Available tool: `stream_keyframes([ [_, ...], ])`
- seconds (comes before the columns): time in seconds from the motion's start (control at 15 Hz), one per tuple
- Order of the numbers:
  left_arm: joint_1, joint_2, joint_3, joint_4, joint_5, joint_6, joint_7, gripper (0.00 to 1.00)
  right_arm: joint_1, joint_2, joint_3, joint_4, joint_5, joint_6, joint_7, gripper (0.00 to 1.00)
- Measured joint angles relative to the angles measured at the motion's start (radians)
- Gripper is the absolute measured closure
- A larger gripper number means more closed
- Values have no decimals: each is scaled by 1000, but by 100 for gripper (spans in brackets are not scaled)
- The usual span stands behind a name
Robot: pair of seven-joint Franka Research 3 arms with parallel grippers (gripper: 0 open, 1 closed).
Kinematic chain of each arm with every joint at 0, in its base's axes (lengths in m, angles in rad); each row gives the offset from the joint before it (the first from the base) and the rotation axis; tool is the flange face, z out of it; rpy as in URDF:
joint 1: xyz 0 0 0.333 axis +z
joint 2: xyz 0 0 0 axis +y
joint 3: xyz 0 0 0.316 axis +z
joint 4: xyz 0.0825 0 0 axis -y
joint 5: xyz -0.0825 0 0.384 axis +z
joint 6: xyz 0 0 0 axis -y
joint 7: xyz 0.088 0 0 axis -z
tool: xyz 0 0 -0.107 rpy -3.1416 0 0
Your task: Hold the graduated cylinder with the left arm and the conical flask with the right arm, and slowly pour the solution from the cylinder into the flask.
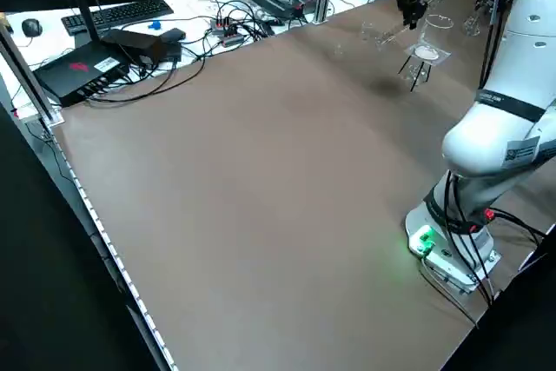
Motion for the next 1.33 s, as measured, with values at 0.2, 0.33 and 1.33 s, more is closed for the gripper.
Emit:
stream_keyframes([
  [0.2, -11, 0, -2, 2, 36, 3, -26, 66, 0, -1, -2, 3, 0, 0, 4, 60],
  [0.33, -24, 0, -3, 13, 45, 6, -47, 66, 0, -1, -4, 6, -1, 1, 8, 60],
  [1.33, -66, 0, -6, 21, 265, 6, -235, 66, 4, -2, -5, 27, -13, -22, 58, 60],
])
